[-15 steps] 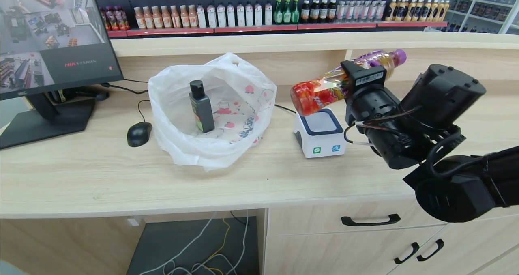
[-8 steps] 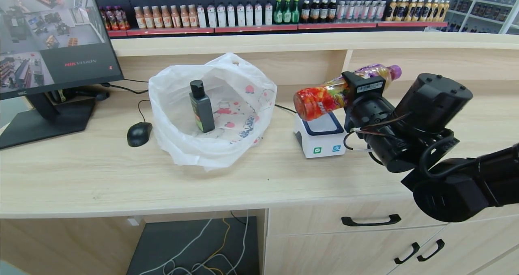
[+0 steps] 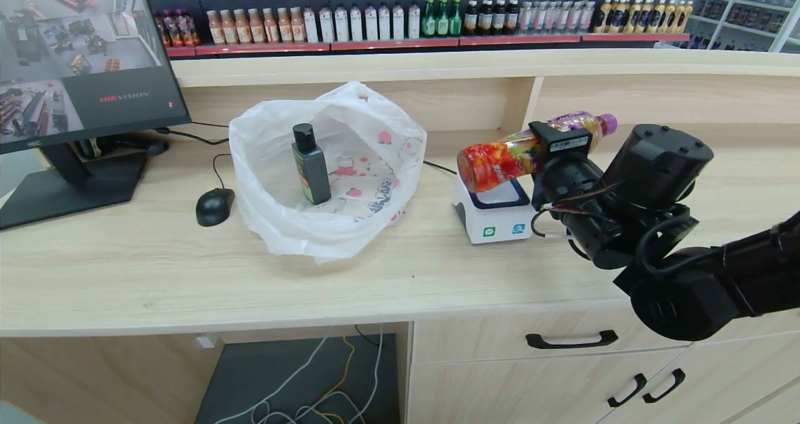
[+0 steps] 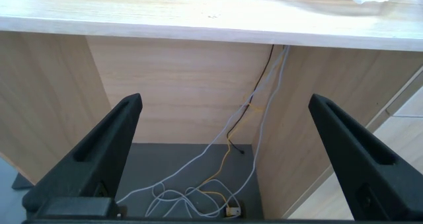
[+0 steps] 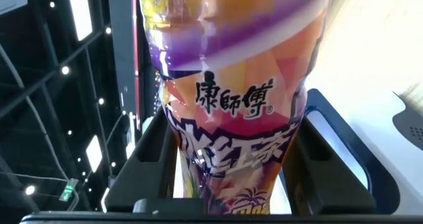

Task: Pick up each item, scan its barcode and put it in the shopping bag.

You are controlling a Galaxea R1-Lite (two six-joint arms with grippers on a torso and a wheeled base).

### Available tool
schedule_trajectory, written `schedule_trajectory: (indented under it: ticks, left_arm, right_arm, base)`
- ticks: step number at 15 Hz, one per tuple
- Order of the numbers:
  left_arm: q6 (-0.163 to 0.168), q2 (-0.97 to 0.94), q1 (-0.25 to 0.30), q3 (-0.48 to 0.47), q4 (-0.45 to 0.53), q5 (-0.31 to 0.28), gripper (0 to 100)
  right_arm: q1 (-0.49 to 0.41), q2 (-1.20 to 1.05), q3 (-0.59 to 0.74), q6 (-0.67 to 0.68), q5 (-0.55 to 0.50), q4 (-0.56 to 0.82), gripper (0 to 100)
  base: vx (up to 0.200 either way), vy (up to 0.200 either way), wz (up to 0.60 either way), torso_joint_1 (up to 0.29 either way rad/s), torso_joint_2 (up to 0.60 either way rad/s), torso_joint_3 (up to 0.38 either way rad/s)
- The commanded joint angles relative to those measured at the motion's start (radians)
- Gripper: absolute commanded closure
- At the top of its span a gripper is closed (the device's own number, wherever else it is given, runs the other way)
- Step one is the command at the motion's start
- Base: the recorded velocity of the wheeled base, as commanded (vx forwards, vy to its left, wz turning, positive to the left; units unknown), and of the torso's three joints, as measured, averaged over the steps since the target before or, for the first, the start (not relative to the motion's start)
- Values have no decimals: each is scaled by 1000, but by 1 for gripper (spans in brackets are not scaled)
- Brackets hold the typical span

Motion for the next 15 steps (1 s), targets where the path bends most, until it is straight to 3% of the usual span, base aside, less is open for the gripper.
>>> schedule_trajectory:
  ticks: [1, 15]
  left_arm:
    - [0, 0, 0, 0, 0, 0, 0]
    - [0, 0, 0, 0, 0, 0, 0]
  right_arm:
    - [0, 5, 0, 0, 1, -1, 100]
    - [1, 16, -6, 39, 4, -5, 100]
  base:
    - [0, 0, 0, 0, 0, 0]
    - [0, 0, 0, 0, 0, 0]
